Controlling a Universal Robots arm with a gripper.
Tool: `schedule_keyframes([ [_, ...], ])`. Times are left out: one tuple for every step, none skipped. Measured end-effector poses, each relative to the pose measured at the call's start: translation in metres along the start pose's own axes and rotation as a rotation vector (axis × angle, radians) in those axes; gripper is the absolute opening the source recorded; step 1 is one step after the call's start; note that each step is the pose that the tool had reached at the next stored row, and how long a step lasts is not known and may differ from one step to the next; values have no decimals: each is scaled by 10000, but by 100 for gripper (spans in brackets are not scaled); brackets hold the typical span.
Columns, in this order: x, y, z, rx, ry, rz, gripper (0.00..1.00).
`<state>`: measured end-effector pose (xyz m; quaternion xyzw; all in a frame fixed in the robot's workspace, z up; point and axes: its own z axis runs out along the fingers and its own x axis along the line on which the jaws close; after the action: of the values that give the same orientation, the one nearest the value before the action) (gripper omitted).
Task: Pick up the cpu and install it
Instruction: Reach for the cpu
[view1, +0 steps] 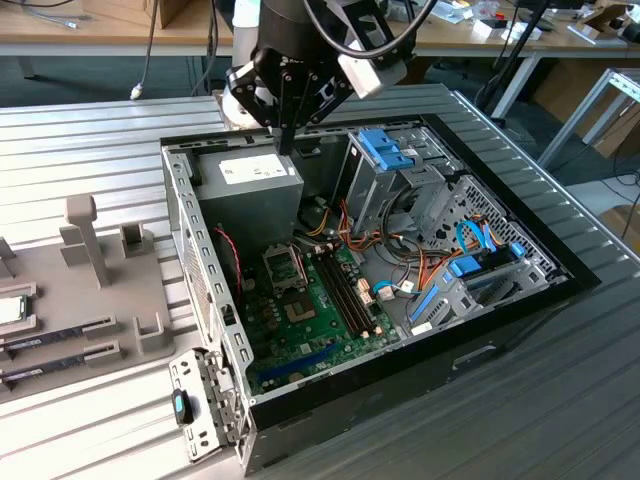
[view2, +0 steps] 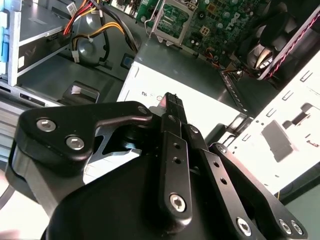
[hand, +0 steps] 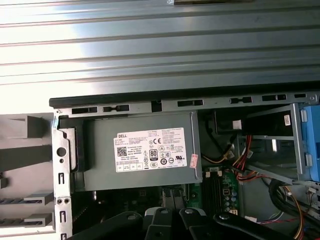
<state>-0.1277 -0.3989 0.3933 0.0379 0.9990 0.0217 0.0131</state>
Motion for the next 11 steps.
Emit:
schedule_keyframes([
  [5,0,0,0,0,0,11],
  [8,-1,0,0,0,0,11],
  [12,-1,0,0,0,0,11],
  [17,-1,-1,0,0,0,11],
  [23,-2,-1,1,0,-1,11],
  [25,-2,-1,0,0,-1,11],
  [28,-2,-1,0,0,-1,11],
  [30,-2,-1,0,0,-1,11],
  [32,-2,-1,0,0,-1,11],
  [34,-3,-1,0,0,-1,11],
  [37,-3,-1,0,0,0,11],
])
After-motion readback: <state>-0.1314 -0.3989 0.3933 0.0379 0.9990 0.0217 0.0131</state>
